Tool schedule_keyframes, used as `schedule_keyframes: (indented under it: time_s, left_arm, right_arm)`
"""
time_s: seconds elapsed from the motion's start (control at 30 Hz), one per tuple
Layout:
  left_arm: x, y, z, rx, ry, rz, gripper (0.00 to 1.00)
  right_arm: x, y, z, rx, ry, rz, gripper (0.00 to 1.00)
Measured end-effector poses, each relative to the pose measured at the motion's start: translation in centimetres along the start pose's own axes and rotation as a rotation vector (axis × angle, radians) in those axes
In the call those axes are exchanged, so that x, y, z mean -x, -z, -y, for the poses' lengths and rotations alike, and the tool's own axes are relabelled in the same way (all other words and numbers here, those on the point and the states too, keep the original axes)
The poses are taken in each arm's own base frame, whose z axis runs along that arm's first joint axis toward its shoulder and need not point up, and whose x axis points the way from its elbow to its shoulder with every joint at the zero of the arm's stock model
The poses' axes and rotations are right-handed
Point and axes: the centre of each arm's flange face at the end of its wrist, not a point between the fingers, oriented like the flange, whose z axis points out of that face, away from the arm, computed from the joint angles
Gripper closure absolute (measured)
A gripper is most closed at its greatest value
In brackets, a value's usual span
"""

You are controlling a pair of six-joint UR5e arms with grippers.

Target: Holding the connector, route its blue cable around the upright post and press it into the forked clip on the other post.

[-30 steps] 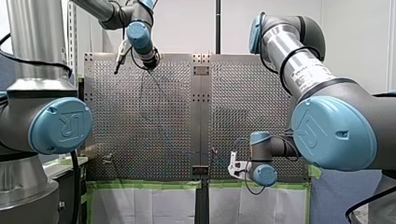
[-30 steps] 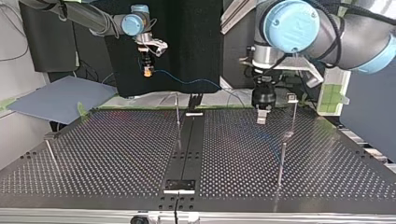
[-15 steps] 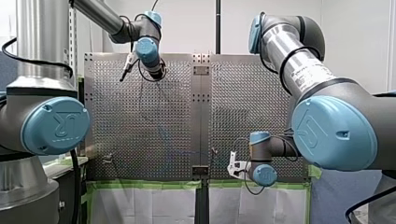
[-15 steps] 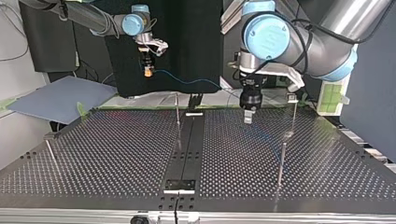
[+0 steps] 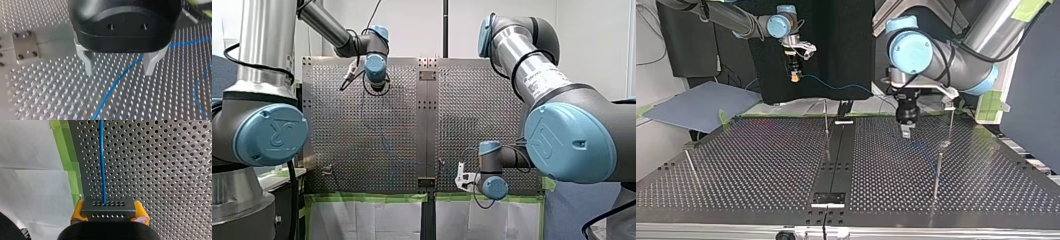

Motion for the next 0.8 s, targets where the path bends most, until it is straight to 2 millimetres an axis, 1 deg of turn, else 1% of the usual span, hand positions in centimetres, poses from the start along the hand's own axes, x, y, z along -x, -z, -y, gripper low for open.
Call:
schedule_keyframes:
  time_s: [0.23, 0.27, 0.4, 0.8]
  left_arm:
    - [0.5, -1.0, -0.6, 0.068, -0.035, 0.039, 0.04]
    - [0.7, -1.2, -0.7, 0.071, -0.039, 0.046, 0.01]
    - [0.9, -1.7, -1.0, 0.078, -0.064, 0.060, 0.01]
    - [0.1, -3.3, -2.1, 0.090, -0.165, 0.049, 0.01]
  right_arm:
    - [0.0, 0.0, 0.1, -0.002, 0.001, 0.000, 1.00]
    - [0.0, 0.1, 0.2, -0.003, 0.001, 0.000, 1.00]
    - [0.0, 0.1, 0.2, -0.004, 0.001, 0.001, 1.00]
    - [0.1, 0.1, 0.3, -0.005, 0.001, 0.001, 1.00]
